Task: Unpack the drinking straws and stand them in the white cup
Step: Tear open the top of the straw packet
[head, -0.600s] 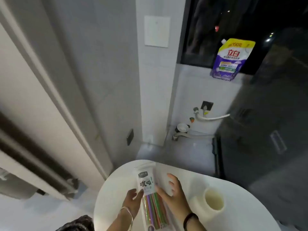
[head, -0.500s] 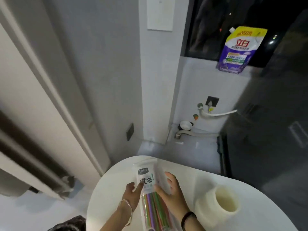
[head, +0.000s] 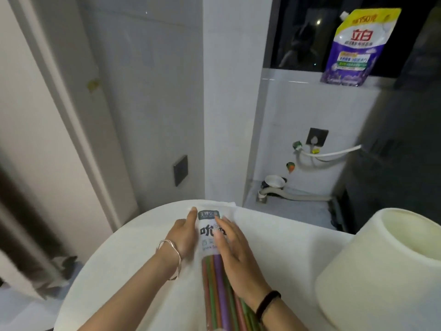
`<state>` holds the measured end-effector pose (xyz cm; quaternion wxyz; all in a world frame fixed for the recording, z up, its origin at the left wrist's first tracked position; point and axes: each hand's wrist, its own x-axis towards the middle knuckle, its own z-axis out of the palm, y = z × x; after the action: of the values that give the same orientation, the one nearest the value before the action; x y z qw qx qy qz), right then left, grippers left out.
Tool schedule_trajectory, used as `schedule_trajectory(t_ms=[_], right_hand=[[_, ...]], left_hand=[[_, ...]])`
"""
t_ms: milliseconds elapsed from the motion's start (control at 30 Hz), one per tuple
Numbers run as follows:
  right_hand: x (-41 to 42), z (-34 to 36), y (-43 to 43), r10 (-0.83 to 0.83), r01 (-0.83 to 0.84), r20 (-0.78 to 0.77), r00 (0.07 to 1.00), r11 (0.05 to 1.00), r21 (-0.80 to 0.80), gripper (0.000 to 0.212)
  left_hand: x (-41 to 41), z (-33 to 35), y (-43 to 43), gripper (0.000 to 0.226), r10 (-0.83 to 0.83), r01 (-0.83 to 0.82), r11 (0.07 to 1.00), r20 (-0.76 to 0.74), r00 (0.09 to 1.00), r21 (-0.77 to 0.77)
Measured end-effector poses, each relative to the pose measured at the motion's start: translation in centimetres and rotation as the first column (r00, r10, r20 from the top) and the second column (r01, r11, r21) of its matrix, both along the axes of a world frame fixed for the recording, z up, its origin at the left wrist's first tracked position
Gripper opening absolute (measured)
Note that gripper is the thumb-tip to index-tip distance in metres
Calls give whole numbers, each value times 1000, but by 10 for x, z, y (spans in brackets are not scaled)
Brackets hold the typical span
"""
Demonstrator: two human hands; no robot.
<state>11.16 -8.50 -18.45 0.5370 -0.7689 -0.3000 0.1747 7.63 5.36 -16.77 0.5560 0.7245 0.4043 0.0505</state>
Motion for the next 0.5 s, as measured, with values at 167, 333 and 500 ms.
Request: schedule_trajectory(t_ms=[167,333,500], right_hand=[[-5,15,-10,49,-19,-194,980,988,151,51],[-18,56,-28,38,9,-168,985,962,272,51],[-31,121,-57,-16,43,-71,997,911,411,47]], left_hand=[[0,18,-19,59,-88,97,995,235,968,-28],[-14,57,-34,76,-41,153,963,443,896,-220],[-45,122,-46,79,-57,309,901,623,780,-305]])
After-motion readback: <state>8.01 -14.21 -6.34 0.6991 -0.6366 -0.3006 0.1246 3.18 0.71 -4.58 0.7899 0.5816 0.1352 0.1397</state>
